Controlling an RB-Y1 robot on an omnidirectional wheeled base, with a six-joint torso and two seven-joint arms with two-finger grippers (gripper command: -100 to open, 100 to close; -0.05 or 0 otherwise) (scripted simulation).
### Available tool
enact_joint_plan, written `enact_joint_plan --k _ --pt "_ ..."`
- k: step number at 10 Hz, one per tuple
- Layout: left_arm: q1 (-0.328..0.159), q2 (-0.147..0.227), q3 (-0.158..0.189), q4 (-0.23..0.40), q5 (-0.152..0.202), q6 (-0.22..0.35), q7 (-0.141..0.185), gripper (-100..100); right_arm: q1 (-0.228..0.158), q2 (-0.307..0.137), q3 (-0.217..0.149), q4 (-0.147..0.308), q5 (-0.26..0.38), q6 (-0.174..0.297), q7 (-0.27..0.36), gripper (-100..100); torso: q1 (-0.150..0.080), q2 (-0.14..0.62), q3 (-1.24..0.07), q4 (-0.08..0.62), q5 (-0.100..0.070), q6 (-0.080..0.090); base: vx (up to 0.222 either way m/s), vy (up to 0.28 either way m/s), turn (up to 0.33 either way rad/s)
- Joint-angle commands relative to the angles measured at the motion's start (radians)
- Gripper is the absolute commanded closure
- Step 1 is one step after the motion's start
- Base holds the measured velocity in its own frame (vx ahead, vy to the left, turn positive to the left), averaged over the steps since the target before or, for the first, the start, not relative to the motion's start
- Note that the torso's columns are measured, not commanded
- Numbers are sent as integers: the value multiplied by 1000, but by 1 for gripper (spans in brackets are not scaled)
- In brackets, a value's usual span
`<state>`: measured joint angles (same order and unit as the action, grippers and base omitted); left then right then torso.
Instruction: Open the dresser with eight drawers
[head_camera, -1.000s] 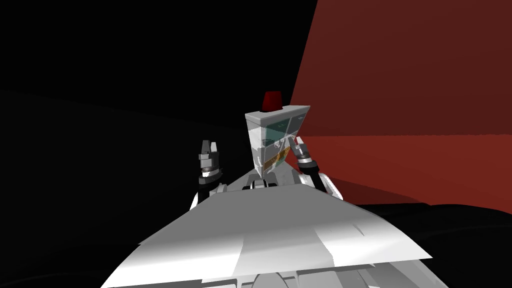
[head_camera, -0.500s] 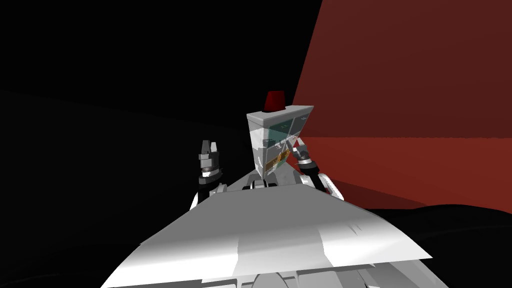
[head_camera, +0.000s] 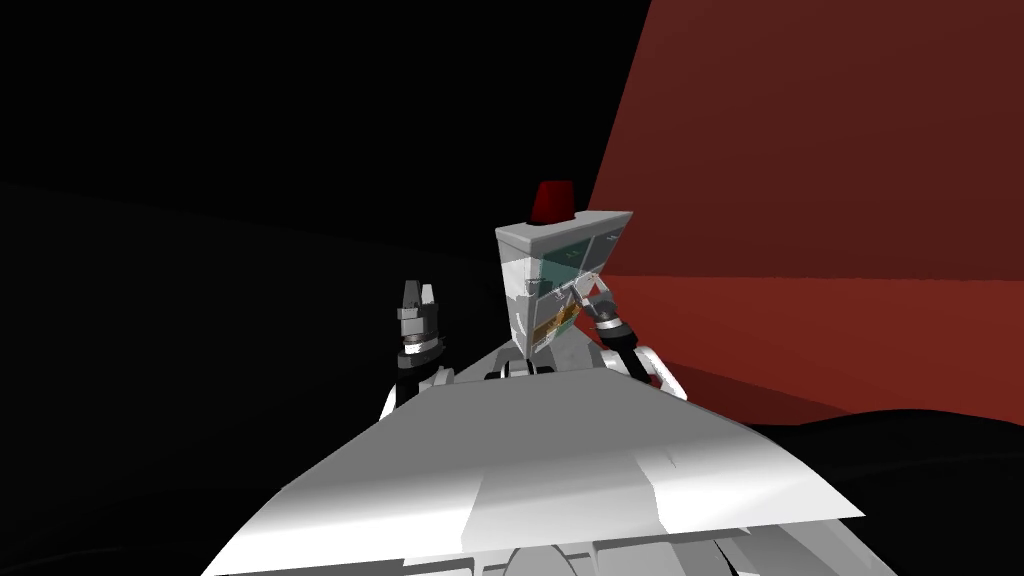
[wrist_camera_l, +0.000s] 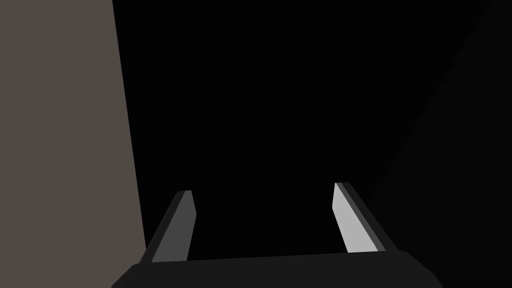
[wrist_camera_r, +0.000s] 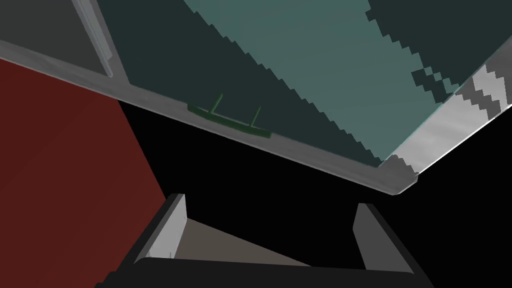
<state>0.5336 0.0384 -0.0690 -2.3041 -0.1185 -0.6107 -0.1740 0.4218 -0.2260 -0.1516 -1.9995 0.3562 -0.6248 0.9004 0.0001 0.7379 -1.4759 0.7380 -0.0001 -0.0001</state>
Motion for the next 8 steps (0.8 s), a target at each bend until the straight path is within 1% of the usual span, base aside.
enact_joint_plan --k 1,2,3,4,5,6,7,8 --pt "0 0 0 0 0 0 0 0 -5 -9 -20 40 46 -31 77 -100 0 0 0 0 0 0 35 15 17" --pt "0 0 0 0 0 0 0 0 -5 -9 -20 40 46 -31 105 -100 0 0 0 0 0 0 32 14 11" --pt "0 0 0 0 0 0 0 0 -11 -14 -33 71 78 -51 134 -100 0 0 0 0 0 0 36 12 13" --pt "0 0 0 0 0 0 0 0 -11 -14 -33 71 78 -51 164 -100 0 0 0 0 0 0 31 9 9" --pt "0 0 0 0 0 0 0 0 -17 -17 -45 103 110 -72 193 -100 0 0 0 0 0 0 35 7 16" --pt "0 0 0 0 0 0 0 0 -17 -17 -45 103 110 -72 223 -100 0 0 0 0 0 0 30 6 6" --pt "0 0 0 0 0 0 0 0 -24 -19 -57 136 141 -92 252 -100 0 0 0 0 0 0 31 6 10" --pt "0 0 0 0 0 0 0 0 -24 -19 -57 136 141 -92 282 -100 0 0 0 0 0 0 26 4 7"
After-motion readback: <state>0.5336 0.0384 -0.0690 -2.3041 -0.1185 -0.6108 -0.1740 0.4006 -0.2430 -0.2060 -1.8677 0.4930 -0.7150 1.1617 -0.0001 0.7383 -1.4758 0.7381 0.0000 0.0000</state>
